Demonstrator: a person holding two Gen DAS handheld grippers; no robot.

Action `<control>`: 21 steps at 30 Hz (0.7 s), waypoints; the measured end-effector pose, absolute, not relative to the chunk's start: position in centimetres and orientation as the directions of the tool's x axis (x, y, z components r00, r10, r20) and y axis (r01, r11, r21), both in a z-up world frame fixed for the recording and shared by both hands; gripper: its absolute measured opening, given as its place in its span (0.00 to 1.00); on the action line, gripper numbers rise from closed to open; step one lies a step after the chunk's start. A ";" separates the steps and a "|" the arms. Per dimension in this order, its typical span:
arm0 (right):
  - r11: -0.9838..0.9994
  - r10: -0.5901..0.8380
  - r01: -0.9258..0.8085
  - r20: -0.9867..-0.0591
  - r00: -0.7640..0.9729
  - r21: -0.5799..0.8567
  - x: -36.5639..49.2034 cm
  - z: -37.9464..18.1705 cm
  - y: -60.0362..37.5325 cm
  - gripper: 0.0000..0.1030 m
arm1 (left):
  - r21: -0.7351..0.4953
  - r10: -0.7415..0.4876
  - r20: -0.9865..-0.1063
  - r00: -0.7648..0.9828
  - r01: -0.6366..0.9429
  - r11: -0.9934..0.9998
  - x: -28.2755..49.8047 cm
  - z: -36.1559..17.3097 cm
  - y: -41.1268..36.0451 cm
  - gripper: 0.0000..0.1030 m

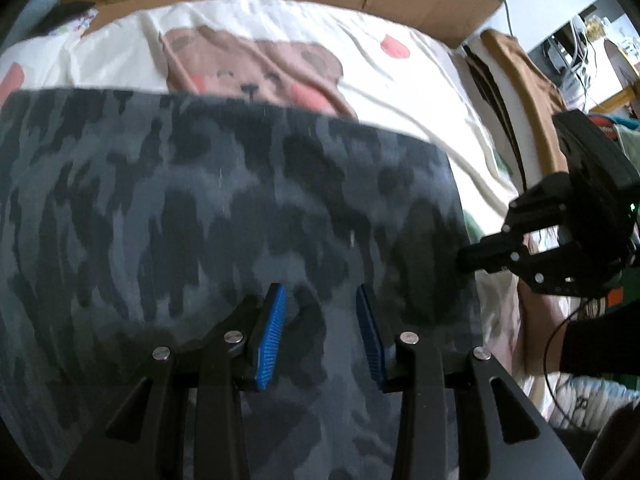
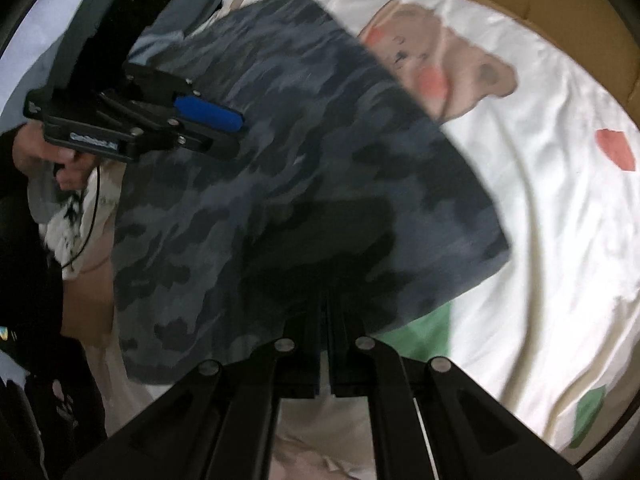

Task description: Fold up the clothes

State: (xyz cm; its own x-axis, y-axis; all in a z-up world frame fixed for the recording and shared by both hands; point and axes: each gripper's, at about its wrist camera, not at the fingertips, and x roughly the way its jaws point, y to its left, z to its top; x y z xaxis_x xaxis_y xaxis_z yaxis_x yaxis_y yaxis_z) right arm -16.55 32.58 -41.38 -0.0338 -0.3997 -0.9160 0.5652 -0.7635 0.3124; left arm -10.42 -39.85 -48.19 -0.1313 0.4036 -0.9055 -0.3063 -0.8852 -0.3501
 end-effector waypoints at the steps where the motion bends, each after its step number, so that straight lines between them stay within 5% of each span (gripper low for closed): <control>1: -0.757 -0.400 0.570 -0.916 -0.015 0.321 -16.2 -41.6 32.3 0.02 | -0.348 0.400 -0.909 -0.122 -0.308 -0.885 -9.7 -48.3 -40.0 0.35; 21: -0.623 -0.425 0.647 -0.885 0.191 0.439 -11.3 -42.5 28.7 0.03 | -0.395 0.398 -0.916 0.046 -0.261 -0.881 -1.2 -49.8 -44.1 0.35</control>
